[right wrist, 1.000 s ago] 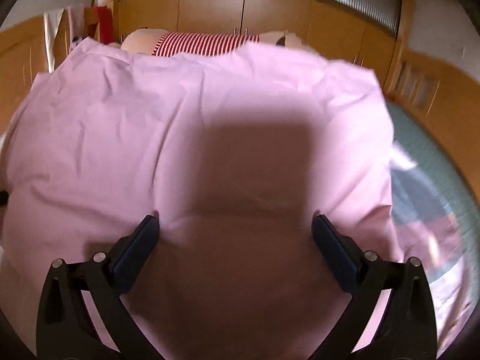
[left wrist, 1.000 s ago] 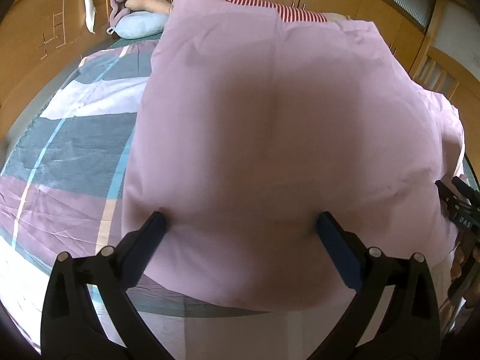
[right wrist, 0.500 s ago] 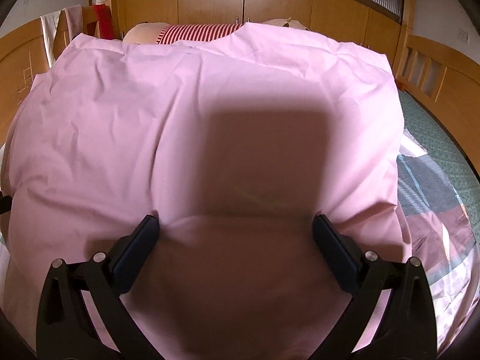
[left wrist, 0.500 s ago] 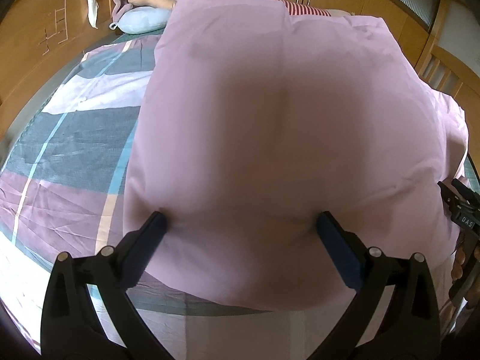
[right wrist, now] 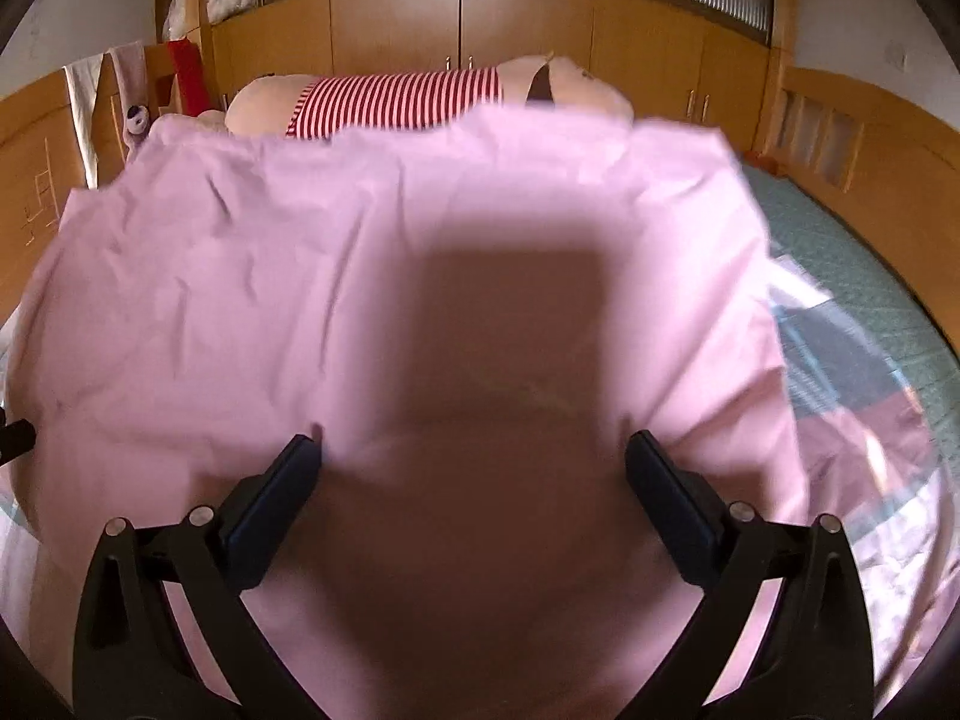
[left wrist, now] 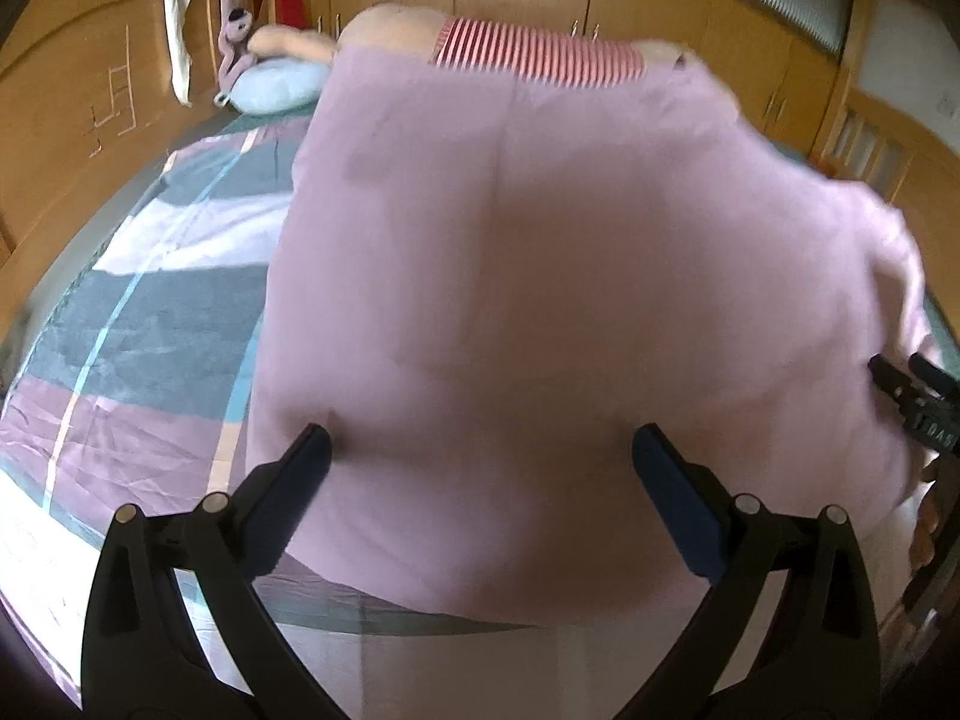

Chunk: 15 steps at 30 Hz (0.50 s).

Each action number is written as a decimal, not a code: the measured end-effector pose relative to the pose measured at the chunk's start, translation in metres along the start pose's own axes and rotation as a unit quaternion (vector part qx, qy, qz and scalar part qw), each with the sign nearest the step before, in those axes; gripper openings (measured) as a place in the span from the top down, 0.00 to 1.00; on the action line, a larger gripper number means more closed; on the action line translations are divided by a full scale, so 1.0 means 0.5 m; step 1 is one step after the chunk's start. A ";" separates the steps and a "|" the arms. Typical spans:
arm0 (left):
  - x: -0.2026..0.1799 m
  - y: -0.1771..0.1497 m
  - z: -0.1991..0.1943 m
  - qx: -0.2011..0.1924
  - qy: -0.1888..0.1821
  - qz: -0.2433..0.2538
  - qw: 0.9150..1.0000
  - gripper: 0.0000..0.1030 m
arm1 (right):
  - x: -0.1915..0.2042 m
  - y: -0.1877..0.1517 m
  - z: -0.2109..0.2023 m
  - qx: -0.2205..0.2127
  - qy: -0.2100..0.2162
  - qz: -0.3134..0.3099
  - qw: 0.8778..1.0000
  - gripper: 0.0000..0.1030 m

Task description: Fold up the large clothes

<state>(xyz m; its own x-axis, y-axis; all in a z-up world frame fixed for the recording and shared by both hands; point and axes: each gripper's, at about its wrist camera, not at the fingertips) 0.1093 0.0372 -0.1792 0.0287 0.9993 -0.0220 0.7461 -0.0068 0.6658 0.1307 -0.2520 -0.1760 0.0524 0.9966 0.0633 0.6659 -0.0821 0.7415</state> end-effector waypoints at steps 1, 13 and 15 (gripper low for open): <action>-0.004 0.005 -0.016 -0.011 -0.006 -0.004 1.000 0.02 | 0.007 0.005 -0.033 -0.016 0.008 0.006 1.000 0.01; -0.121 -0.026 -0.188 -0.070 -0.040 0.008 0.997 0.02 | 0.084 -0.072 -0.294 -0.134 0.003 -0.066 0.989 0.01; -0.130 -0.028 -0.208 -0.070 -0.033 0.005 0.997 0.02 | 0.088 -0.073 -0.300 -0.134 0.005 -0.064 0.989 0.01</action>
<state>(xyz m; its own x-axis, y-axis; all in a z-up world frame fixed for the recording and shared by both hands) 0.0278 -0.0239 -0.1098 0.0821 0.9948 -0.0606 0.6455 -0.0067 0.7637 -0.0028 -0.2058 -0.0999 -0.0285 0.9989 -0.0367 0.4447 0.0455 0.8945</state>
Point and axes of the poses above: each gripper's, at about its wrist camera, not at the fingertips, and z roughly the way its jaws point, x to its left, y to its top, and after that the axes turned 6 degrees about z, right-handed
